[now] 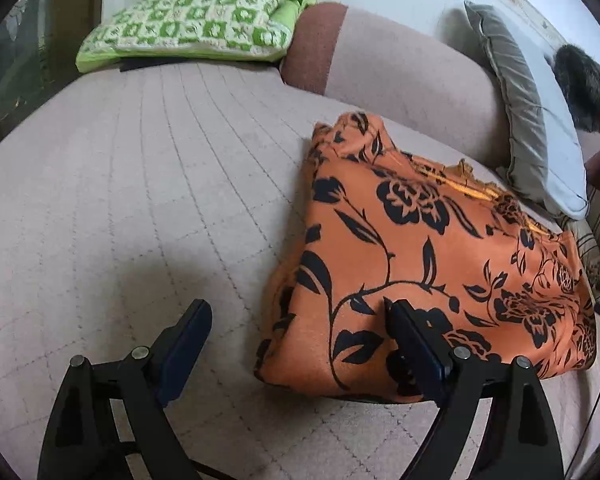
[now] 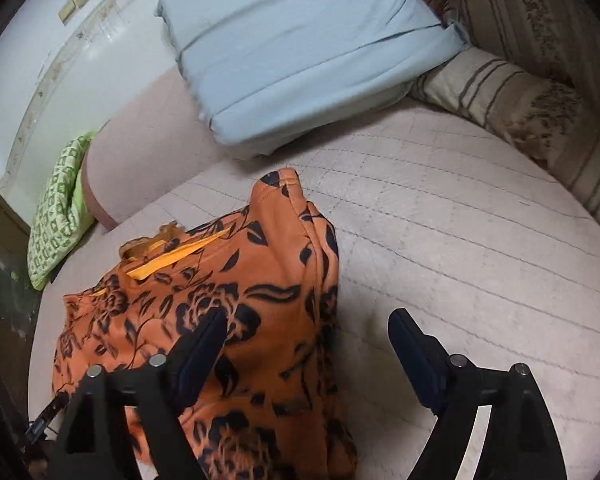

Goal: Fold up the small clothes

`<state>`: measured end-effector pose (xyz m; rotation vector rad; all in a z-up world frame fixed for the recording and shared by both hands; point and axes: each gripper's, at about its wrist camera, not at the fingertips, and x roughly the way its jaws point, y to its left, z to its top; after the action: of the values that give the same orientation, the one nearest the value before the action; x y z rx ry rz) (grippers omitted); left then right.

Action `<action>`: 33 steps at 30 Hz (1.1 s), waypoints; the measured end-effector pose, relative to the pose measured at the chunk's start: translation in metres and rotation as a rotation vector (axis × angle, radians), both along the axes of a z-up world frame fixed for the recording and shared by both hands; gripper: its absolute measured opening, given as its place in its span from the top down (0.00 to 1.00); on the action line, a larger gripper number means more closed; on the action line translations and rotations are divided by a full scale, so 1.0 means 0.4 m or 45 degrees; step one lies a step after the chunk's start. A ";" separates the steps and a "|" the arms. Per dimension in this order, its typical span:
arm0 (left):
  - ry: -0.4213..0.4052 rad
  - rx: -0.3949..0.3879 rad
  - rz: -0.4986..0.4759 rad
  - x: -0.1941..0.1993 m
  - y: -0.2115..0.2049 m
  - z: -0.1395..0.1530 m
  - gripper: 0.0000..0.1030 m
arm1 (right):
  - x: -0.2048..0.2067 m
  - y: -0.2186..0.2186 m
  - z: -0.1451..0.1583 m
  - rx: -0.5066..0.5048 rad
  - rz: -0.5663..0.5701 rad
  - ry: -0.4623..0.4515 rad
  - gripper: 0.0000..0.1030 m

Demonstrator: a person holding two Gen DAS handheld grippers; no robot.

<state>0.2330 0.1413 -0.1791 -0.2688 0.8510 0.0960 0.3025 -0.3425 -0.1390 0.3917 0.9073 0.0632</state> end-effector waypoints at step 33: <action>0.298 0.073 -0.198 -0.266 -0.055 0.024 0.51 | -0.406 -0.021 -0.115 0.261 0.370 0.296 0.45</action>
<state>0.1267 0.1193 -0.1695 -0.1382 1.0967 0.0065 0.1403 -0.3511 -0.1849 0.4610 1.1878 0.3861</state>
